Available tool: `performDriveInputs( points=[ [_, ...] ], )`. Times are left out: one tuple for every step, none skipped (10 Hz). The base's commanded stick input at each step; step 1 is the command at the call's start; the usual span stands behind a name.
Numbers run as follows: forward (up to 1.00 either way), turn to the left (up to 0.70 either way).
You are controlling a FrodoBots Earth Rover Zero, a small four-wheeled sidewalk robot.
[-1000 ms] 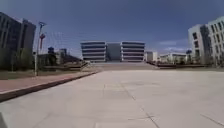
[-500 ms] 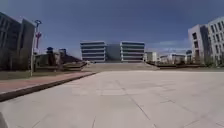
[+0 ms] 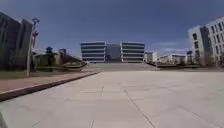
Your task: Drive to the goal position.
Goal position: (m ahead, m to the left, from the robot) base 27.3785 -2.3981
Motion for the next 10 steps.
performDriveInputs(
  points=[
    [0.70, -0.05],
    [0.70, -0.05],
    [0.70, -0.05],
    [0.70, -0.05],
    [0.70, -0.05],
    [0.70, -0.05],
    [0.70, -0.05],
    [0.70, -0.05],
    [0.70, -0.05],
    [0.70, -0.05]
  ],
)
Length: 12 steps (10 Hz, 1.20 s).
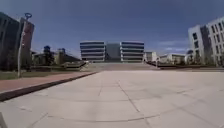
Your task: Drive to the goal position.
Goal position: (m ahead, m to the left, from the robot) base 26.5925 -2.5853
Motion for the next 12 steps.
performDriveInputs(
  points=[
    [0.70, -0.05],
    [0.70, -0.05],
    [0.70, -0.05],
    [0.70, -0.05],
    [0.70, -0.05],
    [0.70, -0.05],
    [0.70, -0.05],
    [0.70, -0.05],
    [0.70, -0.05],
    [0.70, -0.05],
    [0.70, -0.05],
    [0.70, -0.05]
  ],
)
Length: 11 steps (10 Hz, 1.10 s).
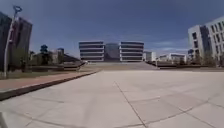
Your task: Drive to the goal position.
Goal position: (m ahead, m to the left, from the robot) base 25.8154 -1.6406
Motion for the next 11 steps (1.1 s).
performDriveInputs(
  points=[
    [0.70, -0.05],
    [0.70, -0.05],
    [0.70, -0.05],
    [0.70, -0.05],
    [0.70, -0.05],
    [0.70, -0.05],
    [0.70, -0.05],
    [0.70, -0.05],
    [0.70, -0.05],
    [0.70, -0.05],
    [0.70, -0.05]
  ],
)
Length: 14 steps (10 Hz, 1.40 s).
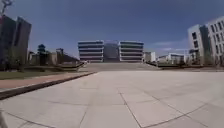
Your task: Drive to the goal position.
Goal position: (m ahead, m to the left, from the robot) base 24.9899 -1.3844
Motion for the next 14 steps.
performDriveInputs(
  points=[
    [0.70, -0.05],
    [0.70, -0.05],
    [0.70, -0.05],
    [0.70, -0.05],
    [0.70, -0.05],
    [0.70, -0.05],
    [0.70, -0.05],
    [0.70, -0.05],
    [0.70, -0.05],
    [0.70, -0.05],
    [0.70, -0.05],
    [0.70, -0.05],
    [0.70, -0.05],
    [0.70, -0.05]
  ],
)
